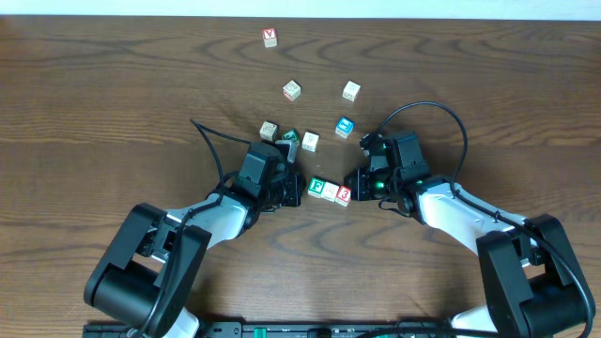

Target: Lift 3 blocks

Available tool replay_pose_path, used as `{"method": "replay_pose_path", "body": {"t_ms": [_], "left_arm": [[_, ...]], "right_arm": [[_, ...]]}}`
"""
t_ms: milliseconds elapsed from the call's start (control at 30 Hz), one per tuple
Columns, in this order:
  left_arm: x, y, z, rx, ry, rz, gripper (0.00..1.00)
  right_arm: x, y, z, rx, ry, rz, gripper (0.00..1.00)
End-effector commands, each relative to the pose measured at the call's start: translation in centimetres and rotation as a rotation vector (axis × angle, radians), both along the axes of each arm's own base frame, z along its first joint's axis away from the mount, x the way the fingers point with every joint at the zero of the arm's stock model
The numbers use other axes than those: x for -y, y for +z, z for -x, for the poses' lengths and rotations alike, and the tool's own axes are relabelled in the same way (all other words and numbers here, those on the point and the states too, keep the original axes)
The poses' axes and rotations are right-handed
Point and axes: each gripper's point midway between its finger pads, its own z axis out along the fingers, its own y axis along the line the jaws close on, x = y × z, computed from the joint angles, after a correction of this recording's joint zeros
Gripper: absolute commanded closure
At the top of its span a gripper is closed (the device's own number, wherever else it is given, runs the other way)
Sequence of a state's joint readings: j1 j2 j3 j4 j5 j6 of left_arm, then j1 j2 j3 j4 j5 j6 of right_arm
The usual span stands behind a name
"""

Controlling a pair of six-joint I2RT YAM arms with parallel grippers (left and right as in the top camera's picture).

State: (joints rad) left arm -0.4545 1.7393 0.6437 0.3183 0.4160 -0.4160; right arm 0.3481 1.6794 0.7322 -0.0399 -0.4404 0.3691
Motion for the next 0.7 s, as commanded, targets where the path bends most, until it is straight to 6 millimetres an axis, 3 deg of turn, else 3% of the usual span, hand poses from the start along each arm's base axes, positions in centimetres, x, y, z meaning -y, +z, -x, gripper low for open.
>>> {"method": "replay_pose_path", "body": {"t_ms": [0, 533, 667], "left_arm": [[0.3, 0.1, -0.4, 0.005, -0.002, 0.004, 0.92], [0.3, 0.1, -0.4, 0.004, -0.002, 0.004, 0.92], [0.3, 0.1, -0.4, 0.004, -0.003, 0.004, 0.92]], "right_arm": [[-0.7, 0.0, 0.8, 0.004, 0.074, -0.03, 0.99], [-0.9, 0.1, 0.9, 0.014, 0.095, -0.037, 0.99], [1.3, -0.9, -0.4, 0.005, -0.035, 0.059, 0.99]]}}
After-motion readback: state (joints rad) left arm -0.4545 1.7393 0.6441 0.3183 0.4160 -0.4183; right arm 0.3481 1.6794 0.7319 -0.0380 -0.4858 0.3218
